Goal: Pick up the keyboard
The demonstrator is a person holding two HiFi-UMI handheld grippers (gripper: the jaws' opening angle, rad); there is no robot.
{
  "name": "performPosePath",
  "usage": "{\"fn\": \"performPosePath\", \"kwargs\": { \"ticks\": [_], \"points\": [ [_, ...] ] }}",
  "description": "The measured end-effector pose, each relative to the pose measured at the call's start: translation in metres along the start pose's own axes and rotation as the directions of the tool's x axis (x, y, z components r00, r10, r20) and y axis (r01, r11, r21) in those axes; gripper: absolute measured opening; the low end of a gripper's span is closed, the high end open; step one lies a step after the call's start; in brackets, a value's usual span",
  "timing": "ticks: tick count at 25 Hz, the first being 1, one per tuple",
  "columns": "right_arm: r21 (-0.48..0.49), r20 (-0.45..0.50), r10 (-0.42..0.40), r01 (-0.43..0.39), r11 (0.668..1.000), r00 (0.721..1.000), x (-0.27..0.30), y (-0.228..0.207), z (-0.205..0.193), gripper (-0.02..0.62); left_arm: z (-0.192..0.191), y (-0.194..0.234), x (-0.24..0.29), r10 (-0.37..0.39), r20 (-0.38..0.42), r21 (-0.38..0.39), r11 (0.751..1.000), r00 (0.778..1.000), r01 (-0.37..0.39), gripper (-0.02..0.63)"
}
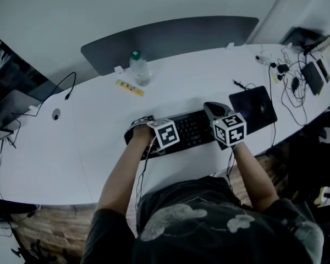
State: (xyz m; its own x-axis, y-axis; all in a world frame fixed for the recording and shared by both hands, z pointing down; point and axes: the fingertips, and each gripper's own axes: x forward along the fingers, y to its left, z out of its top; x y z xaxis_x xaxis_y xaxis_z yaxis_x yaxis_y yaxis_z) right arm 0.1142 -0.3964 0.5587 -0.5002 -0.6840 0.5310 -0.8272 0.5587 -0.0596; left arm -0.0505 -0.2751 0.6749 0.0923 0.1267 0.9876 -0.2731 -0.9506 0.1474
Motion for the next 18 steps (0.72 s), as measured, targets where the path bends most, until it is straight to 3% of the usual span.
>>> {"fn": "performPosePath", "kwargs": {
  "ticks": [4,6,8,9,10,11,12,16,18],
  "points": [
    [-0.064,-0.032,0.046,-0.048,0.997,0.998,0.006,-0.002,0.002,0.002,-0.005,0.0,-0.012,0.082,-0.008,0.006,0.997,0.997,-0.082,0.586],
    [-0.106,-0.082,0.129,-0.137,0.985,0.988,0.013,0.004,0.001,0.002,-0.005,0.001,-0.014,0.11,-0.004,0.005,0.994,0.994,-0.11,0.586],
    [-0.119,-0.178,0.261,-0.284,0.951,0.949,0.019,0.015,-0.005,0.003,-0.005,0.001,-0.015,0.133,-0.004,0.003,0.991,0.991,-0.133,0.586],
    [-0.121,-0.239,0.33,-0.365,0.923,0.913,0.022,0.022,-0.009,0.003,-0.005,0.001,-0.015,0.144,-0.005,0.003,0.99,0.99,-0.144,0.586],
    [-0.125,-0.305,0.394,-0.446,0.886,0.867,0.023,0.029,-0.014,0.049,-0.005,0.001,-0.016,0.155,-0.006,0.002,0.988,0.988,-0.155,0.586],
    [-0.13,-0.371,0.446,-0.521,0.843,0.814,0.025,0.036,-0.019,0.146,-0.004,0.001,-0.016,0.164,-0.008,0.002,0.986,0.986,-0.164,0.586],
    [-0.133,-0.432,0.485,-0.585,0.8,0.761,0.026,0.042,-0.023,0.189,-0.004,0.001,-0.017,0.172,-0.011,0.003,0.985,0.985,-0.172,0.586],
    [-0.082,-0.602,0.559,-0.741,0.667,0.57,0.036,0.056,-0.035,0.244,-0.004,0.0,-0.019,0.199,-0.017,0.005,0.98,0.98,-0.199,0.586],
    [-0.017,-0.673,0.58,-0.793,0.609,0.46,0.039,0.063,-0.044,0.266,-0.004,0.0,-0.02,0.212,-0.015,0.006,0.977,0.977,-0.212,0.586]
  ]
}}
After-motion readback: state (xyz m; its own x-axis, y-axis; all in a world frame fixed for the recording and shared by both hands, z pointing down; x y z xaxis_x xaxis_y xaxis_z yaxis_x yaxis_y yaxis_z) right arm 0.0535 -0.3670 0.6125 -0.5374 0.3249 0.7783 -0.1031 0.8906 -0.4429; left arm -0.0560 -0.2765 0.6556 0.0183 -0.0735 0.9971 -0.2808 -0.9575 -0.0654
